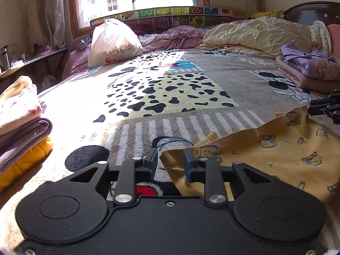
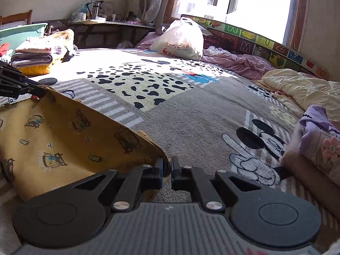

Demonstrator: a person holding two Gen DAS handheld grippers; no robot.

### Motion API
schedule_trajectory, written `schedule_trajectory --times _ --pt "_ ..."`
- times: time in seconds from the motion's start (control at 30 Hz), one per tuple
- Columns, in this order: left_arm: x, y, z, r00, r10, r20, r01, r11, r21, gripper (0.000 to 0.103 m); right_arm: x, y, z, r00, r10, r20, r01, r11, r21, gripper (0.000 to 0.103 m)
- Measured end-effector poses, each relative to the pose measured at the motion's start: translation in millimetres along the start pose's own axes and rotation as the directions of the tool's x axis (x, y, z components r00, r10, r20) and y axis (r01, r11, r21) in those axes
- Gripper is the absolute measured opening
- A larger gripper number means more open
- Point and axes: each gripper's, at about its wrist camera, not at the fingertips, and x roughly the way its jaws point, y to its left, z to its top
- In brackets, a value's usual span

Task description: Fold clothes

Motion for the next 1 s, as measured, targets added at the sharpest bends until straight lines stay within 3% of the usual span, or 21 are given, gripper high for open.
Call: schedule_trajectory --times 0.13,0.23,0.37,0.43,0.5,0.53,0.6,0.67,0.77,0.8,1.0 --pt "-9.9 1.6 0.2 1.000 -0.013 0.021 0.013 1.000 -0.002 0.031 -8.2 -8.5 0.9 0.999 -0.035 0.023 0.034 0.999 0.042 0.021" --pt "-19.9 0.5 -0.1 0.994 -0.100 0.042 0.100 0.995 0.010 0.031 -20.0 -5.0 2.7 0.999 -0.027 0.048 0.026 0.999 0.021 0.022" --pt "-27.2 -7.8 -9.6 0.951 -0.310 0.003 0.309 0.948 0.077 0.031 -25.8 14.9 1.7 0.994 0.097 0.043 -0.094 0.993 -0.067 0.023" --pt "-23.6 -16.3 -21.4 0.922 -0.379 -0.074 0.386 0.914 0.123 0.041 -17.8 20.8 -2.5 0.986 0.164 -0.006 -0.164 0.985 -0.058 0.027" --pt "-16.4 -25.1 -33.4 0.940 -0.331 -0.082 0.341 0.923 0.178 0.054 -6.2 23.7 -8.2 0.975 0.205 -0.081 -0.209 0.977 -0.040 0.035" --pt "-16.4 -25.9 -34.0 0.943 -0.325 -0.071 0.333 0.926 0.179 0.055 -3.6 21.8 -10.5 0.973 0.214 -0.085 -0.216 0.976 -0.020 0.035" --pt "-19.1 -25.3 -31.1 0.943 -0.326 -0.068 0.333 0.927 0.176 0.054 -4.7 14.8 -9.2 0.971 0.225 -0.078 -0.223 0.974 0.034 0.036" --pt "-25.3 -22.5 -28.6 0.940 -0.338 -0.048 0.341 0.926 0.162 0.050 -11.2 14.4 -7.9 0.982 0.181 -0.049 -0.180 0.983 0.023 0.038" --pt "-28.9 -18.7 -27.8 0.940 -0.339 -0.028 0.339 0.931 0.135 0.050 -21.5 12.0 -6.0 0.973 0.229 0.029 -0.230 0.972 0.047 0.043" --pt "-26.4 -18.1 -28.1 0.945 -0.327 -0.026 0.327 0.937 0.122 0.050 -17.9 11.7 -4.2 0.971 0.237 0.024 -0.238 0.970 0.051 0.047" --pt "-6.9 -11.0 -14.8 0.948 -0.319 -0.020 0.318 0.948 -0.023 0.050 5.9 -3.1 -0.7 0.960 0.279 0.007 -0.277 0.947 0.160 0.047"
